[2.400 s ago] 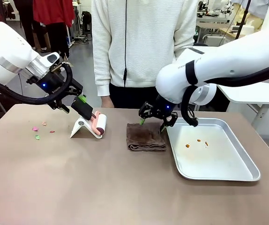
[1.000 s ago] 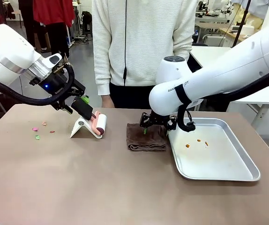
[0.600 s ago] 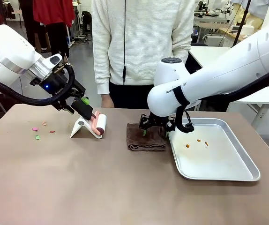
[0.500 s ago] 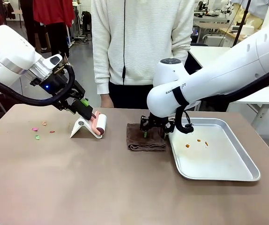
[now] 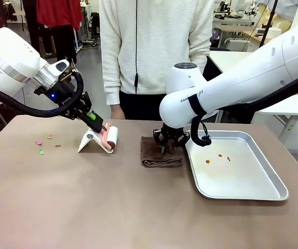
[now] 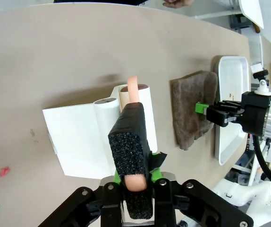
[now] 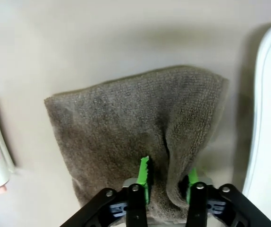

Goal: Clean the surface of the table.
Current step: Hold the Lint Roller with your left hand and the towel with your right hand.

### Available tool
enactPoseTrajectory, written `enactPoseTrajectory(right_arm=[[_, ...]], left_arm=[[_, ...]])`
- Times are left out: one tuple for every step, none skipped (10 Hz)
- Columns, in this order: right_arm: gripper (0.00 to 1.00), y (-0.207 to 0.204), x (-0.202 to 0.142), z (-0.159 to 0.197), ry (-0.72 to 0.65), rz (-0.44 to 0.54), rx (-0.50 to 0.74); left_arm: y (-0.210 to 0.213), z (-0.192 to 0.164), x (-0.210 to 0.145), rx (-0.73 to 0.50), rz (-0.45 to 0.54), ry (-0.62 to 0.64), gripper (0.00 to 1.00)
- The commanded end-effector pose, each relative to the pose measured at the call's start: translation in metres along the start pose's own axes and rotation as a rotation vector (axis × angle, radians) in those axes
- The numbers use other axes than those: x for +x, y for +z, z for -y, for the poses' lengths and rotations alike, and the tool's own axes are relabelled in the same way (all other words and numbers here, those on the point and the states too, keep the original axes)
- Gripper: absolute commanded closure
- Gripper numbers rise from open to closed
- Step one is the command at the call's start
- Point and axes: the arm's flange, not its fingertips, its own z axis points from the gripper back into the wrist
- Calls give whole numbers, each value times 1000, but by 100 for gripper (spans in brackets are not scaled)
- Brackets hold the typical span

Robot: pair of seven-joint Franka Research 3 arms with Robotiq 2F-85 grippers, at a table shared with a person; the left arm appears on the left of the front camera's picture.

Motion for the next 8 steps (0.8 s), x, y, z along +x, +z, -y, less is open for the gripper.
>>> enactPoseTrajectory(right_arm=[[100, -18, -2, -1, 4, -28, -22], [100, -17, -1, -1, 2, -25, -20], [100, -18, 0, -1, 2, -27, -18], [100, -18, 0, -1, -1, -28, -17], [100, -16, 2, 2, -15, -24, -7], [100, -12, 3, 7, -60, -12, 2], [100, -6, 4, 14, -107, -3, 31], [100, 2, 3, 22, -132, -6, 84]], left_arm=[[-2, -1, 1, -24, 18, -19, 100], [-2, -1, 1, -27, 21, -22, 100], [0, -1, 0, -28, 25, -24, 100], [1, 0, -1, -31, 25, -28, 100], [3, 1, -2, -32, 27, -35, 100], [6, 4, -4, -36, 30, -43, 100], [7, 6, -6, -31, 36, -47, 100], [10, 8, -11, -40, 45, -52, 100]])
